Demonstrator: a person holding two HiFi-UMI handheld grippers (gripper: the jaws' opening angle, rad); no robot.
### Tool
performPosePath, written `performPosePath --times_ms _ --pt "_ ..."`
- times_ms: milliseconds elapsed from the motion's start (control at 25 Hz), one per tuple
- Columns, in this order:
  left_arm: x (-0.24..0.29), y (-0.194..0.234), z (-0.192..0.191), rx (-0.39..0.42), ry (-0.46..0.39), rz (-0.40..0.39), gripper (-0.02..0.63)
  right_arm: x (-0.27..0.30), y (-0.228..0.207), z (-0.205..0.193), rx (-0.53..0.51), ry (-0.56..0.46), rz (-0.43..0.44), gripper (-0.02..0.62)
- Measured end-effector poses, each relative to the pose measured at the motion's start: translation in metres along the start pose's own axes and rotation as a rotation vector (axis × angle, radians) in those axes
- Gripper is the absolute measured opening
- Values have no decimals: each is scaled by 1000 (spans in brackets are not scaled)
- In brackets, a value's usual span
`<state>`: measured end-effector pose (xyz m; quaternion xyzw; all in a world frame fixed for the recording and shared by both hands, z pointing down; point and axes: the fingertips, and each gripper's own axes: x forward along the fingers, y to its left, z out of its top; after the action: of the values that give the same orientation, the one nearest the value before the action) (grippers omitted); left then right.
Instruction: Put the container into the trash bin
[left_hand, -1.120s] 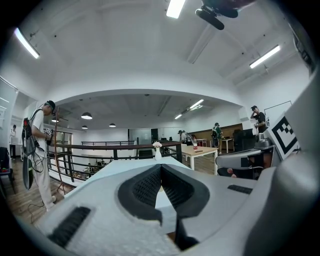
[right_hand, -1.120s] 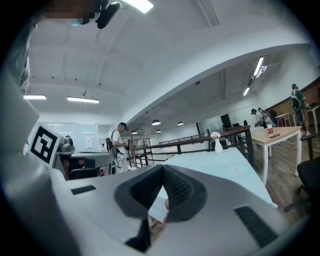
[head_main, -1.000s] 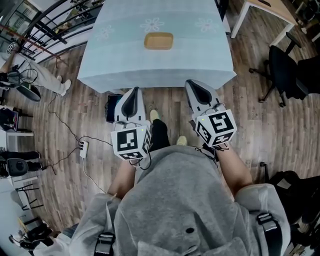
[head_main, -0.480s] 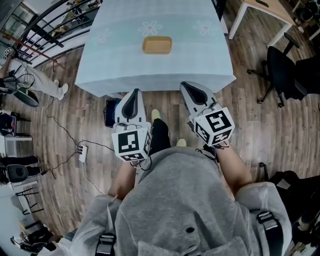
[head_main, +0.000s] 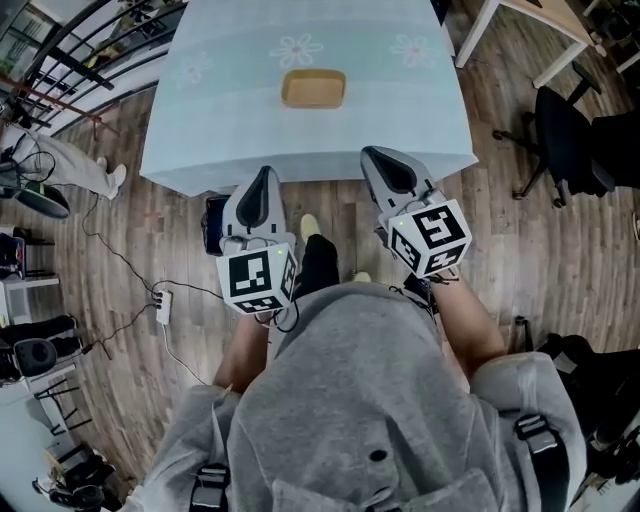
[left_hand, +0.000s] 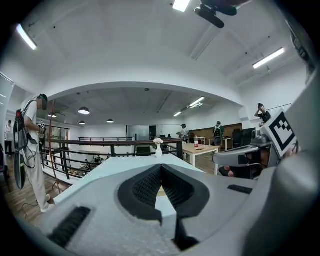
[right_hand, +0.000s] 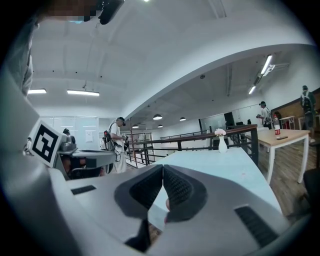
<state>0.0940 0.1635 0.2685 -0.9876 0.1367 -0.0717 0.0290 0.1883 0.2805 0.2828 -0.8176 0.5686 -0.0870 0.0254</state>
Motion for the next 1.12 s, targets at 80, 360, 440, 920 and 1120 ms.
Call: performPosePath --times_ms 80,360,440,920,1120 --pt "11 7 1 -2 3 -2 20 13 -6 4 1 -1 -4 28" --pt "53 31 -6 -32 32 -33 20 59 -21 9 -9 35 4 28" --pt "64 40 -8 -34 42 -40 20 74 -24 8 -7 47 1 28" --pt "126 85 -12 -38 84 -85 20 139 -45 10 7 96 -39 28" --pt "147 103 -16 -53 94 -106 20 164 -50 11 0 113 -59 28"
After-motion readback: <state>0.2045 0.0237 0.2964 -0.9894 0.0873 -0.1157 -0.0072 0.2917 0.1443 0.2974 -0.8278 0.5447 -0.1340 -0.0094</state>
